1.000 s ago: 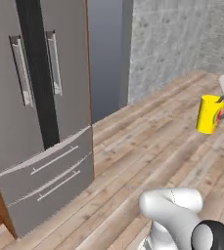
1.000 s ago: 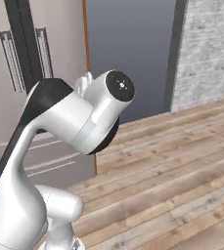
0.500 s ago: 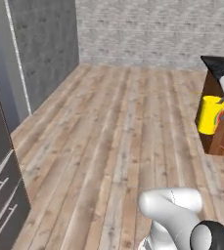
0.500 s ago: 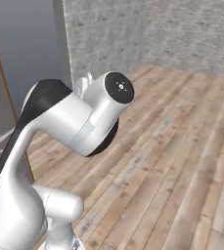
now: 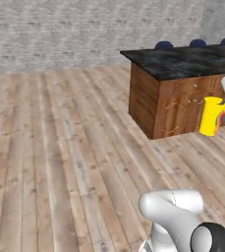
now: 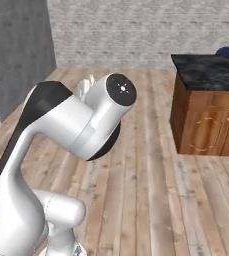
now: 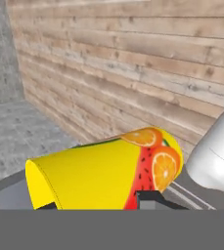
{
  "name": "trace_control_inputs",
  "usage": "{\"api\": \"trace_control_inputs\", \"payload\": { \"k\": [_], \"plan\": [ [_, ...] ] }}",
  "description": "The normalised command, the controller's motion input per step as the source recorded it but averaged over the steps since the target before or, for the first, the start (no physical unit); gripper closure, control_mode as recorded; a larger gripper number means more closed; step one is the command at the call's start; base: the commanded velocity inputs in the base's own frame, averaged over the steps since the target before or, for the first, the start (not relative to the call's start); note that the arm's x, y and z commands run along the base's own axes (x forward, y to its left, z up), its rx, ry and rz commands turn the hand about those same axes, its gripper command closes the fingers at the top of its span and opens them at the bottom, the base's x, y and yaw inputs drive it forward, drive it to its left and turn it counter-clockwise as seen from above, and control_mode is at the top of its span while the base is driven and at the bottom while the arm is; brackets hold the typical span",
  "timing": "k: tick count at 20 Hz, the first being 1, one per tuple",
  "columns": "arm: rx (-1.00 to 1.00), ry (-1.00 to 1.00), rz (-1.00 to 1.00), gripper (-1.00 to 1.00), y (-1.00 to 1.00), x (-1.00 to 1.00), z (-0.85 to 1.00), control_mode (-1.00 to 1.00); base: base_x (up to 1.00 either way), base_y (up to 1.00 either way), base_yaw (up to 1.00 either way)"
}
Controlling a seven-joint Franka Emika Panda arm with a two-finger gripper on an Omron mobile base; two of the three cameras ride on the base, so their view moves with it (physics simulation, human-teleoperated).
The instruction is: There is a tray on the dining counter. Grab the cup, mug, and pitcher and place them on the tray. The pitcher may be placed next to the tray if it cannot fit the tray.
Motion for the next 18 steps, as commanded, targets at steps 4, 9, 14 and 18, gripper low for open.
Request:
{"api": "trace_control_inputs", "payload": {
  "k": [4,9,14,18],
  "plan": [
    [0.0,0.0,0.0,1.0,0.0,0.0,0.0,1.0,0.0,0.71,-0.7],
    [0.0,0.0,0.0,1.0,0.0,0.0,0.0,1.0,0.01,0.31,-0.59],
    [0.0,0.0,0.0,1.0,0.0,0.0,0.0,1.0,0.39,0.26,-0.32],
    [0.0,0.0,0.0,1.0,0.0,0.0,0.0,1.0,0.74,0.9,-0.19]
  ]
}}
